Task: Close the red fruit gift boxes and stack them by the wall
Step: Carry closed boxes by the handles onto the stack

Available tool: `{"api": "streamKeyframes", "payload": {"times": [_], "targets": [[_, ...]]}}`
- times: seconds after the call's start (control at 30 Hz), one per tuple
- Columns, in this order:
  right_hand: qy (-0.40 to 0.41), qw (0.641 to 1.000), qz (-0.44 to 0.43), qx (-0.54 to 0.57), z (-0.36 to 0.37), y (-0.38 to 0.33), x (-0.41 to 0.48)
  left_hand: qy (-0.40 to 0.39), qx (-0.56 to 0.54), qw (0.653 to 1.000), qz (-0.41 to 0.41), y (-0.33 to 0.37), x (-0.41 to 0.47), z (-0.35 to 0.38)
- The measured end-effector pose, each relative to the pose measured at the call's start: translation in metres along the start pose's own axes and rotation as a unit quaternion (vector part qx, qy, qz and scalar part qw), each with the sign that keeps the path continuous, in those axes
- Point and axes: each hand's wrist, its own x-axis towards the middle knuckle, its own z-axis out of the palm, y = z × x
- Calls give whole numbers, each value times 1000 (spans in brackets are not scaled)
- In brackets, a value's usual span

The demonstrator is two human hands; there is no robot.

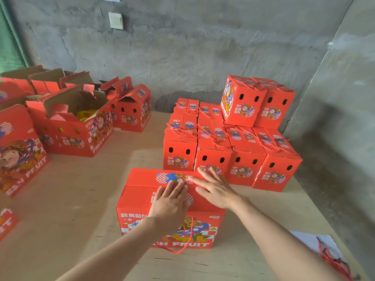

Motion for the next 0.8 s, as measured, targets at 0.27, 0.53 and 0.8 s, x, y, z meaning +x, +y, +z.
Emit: {"api": "streamKeyframes", "payload": {"times": [0.27,0.53,0.8], "targets": [[70,995,63,-20,1,-7,4,35,29,999,23,-8,-4,3],[57,986,126,-87,13,-39,-31,22,73,993,84,-63,0,-20],[28,990,129,-53,24,-72,-61,100,-182,971,-121,1,-33,11]]}}
